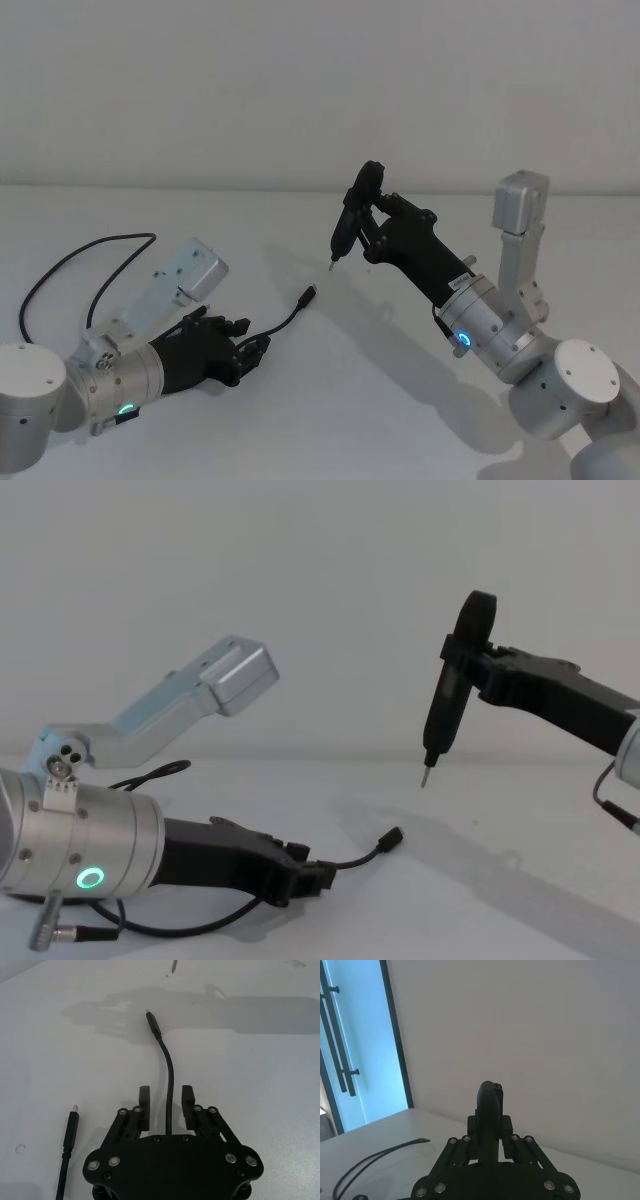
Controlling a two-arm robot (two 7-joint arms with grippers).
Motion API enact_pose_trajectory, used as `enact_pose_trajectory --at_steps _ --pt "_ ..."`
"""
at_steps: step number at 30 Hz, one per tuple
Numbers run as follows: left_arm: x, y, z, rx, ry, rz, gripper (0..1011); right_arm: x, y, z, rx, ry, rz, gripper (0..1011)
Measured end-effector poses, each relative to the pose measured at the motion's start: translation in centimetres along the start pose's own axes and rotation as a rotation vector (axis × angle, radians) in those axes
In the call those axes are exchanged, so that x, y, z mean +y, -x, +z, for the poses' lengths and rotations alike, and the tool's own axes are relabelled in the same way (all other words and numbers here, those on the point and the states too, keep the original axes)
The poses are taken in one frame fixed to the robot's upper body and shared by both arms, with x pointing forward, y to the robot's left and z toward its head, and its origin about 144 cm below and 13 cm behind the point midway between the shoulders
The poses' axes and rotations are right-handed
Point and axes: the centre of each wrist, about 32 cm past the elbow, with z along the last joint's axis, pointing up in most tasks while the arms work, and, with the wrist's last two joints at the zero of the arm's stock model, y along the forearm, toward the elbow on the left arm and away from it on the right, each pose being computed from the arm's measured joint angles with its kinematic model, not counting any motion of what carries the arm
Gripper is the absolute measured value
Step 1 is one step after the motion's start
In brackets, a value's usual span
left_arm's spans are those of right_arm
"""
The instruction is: Pick up the data cable with the one hand.
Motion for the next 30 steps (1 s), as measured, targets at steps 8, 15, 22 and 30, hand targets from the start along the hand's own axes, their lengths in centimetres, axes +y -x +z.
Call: enact_pose_trajectory --at_steps 8,15,22,30 --pt "0.0 0.0 0.0 0.0 0.0 0.001 138 0.6 -0.5 -0.4 -0.005 0.01 0.002 275" --pt "0.0 0.0 0.0 0.0 0.0 0.001 41 1.1 -1.1 -0.8 -0.01 0.016 -0.004 274" --pt "0.0 0.0 0.0 0.0 0.0 0.001 40 1.7 -1.7 -1.2 -0.014 0.025 -0.006 274" --pt "0.0 0.0 0.0 0.0 0.0 0.001 41 2.2 -2.0 -1.8 -0.013 0.043 0.004 275"
